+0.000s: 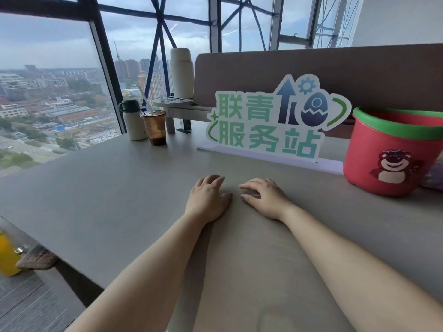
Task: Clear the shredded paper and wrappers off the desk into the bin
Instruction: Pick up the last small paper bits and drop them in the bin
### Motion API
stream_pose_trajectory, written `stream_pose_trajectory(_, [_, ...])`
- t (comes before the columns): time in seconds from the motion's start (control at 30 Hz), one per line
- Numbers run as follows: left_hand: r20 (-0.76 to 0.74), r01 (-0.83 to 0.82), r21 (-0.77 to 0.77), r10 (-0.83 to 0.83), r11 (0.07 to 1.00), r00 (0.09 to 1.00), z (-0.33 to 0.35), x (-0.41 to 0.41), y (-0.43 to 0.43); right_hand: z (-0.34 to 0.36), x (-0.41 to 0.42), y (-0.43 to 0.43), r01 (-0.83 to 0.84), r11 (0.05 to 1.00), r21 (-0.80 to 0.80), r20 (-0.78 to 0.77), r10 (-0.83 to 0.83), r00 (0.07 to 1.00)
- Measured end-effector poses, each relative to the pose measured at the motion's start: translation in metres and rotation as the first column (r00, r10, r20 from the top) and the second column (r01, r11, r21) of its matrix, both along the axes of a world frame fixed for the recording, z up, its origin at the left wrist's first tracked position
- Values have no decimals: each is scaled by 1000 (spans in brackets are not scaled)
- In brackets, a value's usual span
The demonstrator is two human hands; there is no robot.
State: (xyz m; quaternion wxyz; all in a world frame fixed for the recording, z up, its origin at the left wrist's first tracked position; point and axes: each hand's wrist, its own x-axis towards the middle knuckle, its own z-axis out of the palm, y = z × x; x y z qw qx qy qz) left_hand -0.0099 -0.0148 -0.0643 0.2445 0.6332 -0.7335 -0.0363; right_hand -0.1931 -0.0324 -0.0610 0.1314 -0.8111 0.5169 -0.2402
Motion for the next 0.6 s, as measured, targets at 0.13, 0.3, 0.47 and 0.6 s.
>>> stream_pose_trajectory(0.13, [72, 50, 66, -54, 997, 996, 1, -5, -5, 0, 1, -2, -30, 1000, -1, -21, 30, 999])
stream_pose_trajectory(0.3, [-51, 139, -4, -139, 990, 989, 2, -2, -1, 1, -2, 0, -23, 1000, 5, 135, 22, 991])
stream_pose_trajectory(0.47, [-115, 174, -38, -177, 984, 977, 3, -1, 9, 2, -4, 11, 5, 1000, 1, 139, -5, 990])
stream_pose_trajectory(0.6, [-194, 183, -49, -189, 982, 963, 1, -1, 16, 5, -7, 21, 31, 999, 30, 202, -36, 979])
